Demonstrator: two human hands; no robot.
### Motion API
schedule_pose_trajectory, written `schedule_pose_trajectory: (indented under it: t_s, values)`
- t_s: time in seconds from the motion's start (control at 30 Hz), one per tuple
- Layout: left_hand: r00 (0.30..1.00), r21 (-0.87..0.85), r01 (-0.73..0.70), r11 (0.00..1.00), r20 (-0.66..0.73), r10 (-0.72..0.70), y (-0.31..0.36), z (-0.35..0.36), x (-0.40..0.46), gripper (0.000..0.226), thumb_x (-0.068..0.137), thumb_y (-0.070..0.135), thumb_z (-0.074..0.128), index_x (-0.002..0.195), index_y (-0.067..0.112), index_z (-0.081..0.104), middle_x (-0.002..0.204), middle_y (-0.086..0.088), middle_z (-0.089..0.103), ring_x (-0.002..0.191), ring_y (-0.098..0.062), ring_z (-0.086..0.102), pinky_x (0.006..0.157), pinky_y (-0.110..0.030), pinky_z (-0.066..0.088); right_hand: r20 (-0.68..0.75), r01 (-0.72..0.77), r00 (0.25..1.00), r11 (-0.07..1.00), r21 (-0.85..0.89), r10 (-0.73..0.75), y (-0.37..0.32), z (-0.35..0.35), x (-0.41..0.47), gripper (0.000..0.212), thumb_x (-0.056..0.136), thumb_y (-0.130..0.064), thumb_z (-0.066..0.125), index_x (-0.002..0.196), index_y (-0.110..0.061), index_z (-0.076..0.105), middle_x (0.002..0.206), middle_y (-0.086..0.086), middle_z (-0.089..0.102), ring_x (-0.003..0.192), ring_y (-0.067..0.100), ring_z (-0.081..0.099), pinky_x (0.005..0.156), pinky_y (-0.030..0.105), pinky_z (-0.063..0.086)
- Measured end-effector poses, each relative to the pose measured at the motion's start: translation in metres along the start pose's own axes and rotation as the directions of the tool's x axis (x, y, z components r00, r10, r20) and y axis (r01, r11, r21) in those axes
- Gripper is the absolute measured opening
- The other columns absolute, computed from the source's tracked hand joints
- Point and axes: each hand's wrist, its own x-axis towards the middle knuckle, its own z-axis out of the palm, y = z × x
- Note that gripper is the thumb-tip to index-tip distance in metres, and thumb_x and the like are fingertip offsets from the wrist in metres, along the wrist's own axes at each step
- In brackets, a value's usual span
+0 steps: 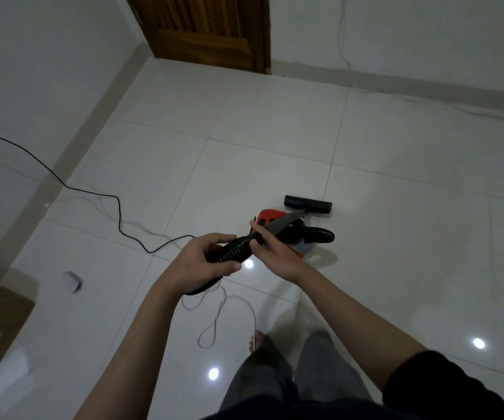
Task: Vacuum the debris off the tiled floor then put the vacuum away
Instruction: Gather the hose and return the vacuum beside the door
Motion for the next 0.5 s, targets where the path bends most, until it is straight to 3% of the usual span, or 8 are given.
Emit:
schedule_pose_trajectory:
  t_s: [0.1,0.17,0.23,0.33,0.43,0.5]
  values:
    - [0.995,-0.047,-0.032,0.998,-0.097,0.027,-0.002,0.007,-0.010,0.044,0.077,0.003,0.078,0.116,0.017,0.064,0.092,-0.016,0.073,0.072,-0.033,0.065,0.070,-0.043,0.054,-0.044,0.064,0.996,0.982,-0.179,-0.073,0.001,-0.004,-0.003,0.074,0.080,-0.083,0.044,0.147,-0.053,0.035,0.141,0.011,0.048,0.131,0.023,0.047,0.114,0.039,0.037]
    - [0.987,-0.064,-0.046,0.997,-0.154,0.035,-0.004,0.015,-0.015,0.039,0.077,0.003,0.078,0.109,0.021,0.067,0.089,-0.012,0.074,0.070,-0.030,0.065,0.068,-0.040,0.054,-0.031,0.085,0.995,0.955,-0.285,-0.098,0.003,-0.008,-0.009,0.053,0.090,-0.068,0.052,0.140,-0.060,0.036,0.130,0.007,0.038,0.124,0.023,0.040,0.116,0.038,0.033]
    - [0.977,-0.089,-0.066,0.994,-0.208,0.046,-0.006,0.024,-0.018,0.036,0.075,0.001,0.079,0.101,0.024,0.068,0.090,-0.010,0.074,0.069,-0.019,0.066,0.067,-0.035,0.053,-0.001,0.138,0.989,0.923,-0.359,-0.149,0.007,-0.012,-0.014,0.049,0.095,-0.054,0.055,0.141,-0.057,0.038,0.134,0.002,0.027,0.127,0.023,0.026,0.118,0.040,0.027]
    - [0.951,-0.135,-0.108,0.985,-0.302,0.063,-0.007,0.033,-0.018,0.034,0.073,-0.002,0.080,0.094,0.023,0.070,0.092,-0.010,0.074,0.071,-0.016,0.067,0.066,-0.029,0.054,0.063,0.211,0.977,0.917,-0.339,-0.202,0.006,-0.017,-0.015,0.045,0.095,-0.058,0.053,0.137,-0.060,0.039,0.151,0.002,0.025,0.141,0.024,0.014,0.119,0.046,0.023]
    - [0.922,-0.132,-0.140,0.981,-0.380,0.080,-0.009,0.032,-0.015,0.033,0.067,0.002,0.086,0.089,0.024,0.074,0.087,-0.008,0.076,0.076,-0.031,0.070,0.071,-0.039,0.057,0.094,0.342,0.939,0.877,-0.339,-0.330,0.009,-0.016,-0.004,0.052,0.087,-0.073,0.041,0.136,-0.058,0.040,0.142,0.000,0.045,0.137,0.021,0.029,0.117,0.045,0.024]
    - [0.906,-0.097,-0.162,0.982,-0.409,0.110,-0.009,0.027,-0.011,0.032,0.065,0.003,0.087,0.087,0.023,0.075,0.086,-0.004,0.076,0.079,-0.029,0.072,0.070,-0.036,0.058,0.126,0.457,0.888,0.825,-0.333,-0.442,0.011,-0.016,0.008,0.057,0.088,-0.078,0.035,0.139,-0.054,0.040,0.126,-0.001,0.056,0.122,0.016,0.044,0.113,0.044,0.029]
